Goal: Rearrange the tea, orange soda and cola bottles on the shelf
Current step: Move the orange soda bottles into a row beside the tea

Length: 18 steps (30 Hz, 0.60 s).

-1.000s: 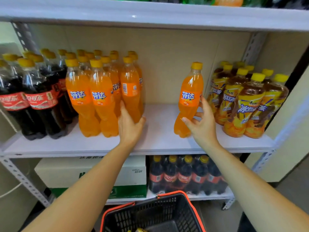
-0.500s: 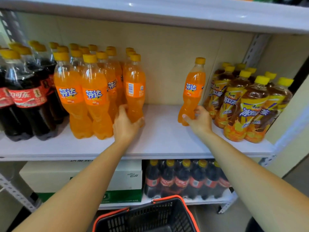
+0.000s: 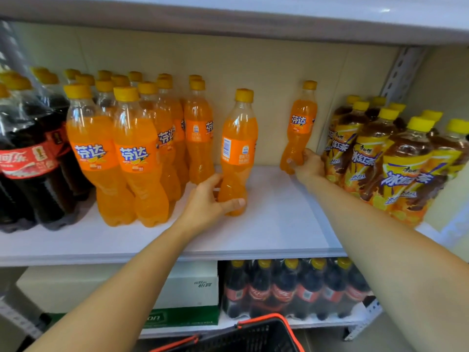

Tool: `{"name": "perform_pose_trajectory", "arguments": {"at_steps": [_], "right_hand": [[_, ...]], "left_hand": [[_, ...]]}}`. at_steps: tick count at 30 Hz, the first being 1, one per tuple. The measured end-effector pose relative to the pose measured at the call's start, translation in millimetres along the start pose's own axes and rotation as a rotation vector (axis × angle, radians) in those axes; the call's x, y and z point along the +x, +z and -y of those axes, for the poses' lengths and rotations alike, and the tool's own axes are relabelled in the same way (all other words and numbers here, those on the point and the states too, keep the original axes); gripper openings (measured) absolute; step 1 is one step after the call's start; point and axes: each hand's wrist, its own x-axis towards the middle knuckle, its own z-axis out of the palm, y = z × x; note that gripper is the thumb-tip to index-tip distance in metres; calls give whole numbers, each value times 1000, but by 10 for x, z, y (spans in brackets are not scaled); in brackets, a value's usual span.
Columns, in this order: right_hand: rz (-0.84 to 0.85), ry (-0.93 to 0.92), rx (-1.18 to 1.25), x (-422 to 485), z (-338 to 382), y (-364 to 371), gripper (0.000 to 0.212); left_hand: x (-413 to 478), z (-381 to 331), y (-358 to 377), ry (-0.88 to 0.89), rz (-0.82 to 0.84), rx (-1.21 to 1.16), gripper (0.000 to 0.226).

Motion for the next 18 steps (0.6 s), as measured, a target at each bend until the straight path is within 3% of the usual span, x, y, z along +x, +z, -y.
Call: {"name": "perform_pose_trajectory", "arguments": {"at_steps": [7,11,15,18], "right_hand": [[44,94,-8,-154,90,-69,59],[103,88,299,-715,254,-169,58],[402,67,563,-1406,488,-469,36],[604,48,748,-1793,683,-683,35]], "left_hand": [[-32,-6,3,-1,1,-74,53],[-49,-41,52,10,10,-90,50],[-112,-129,206,11,80,-158,46],[-238,-250,312,35,104,-170,57]]}}
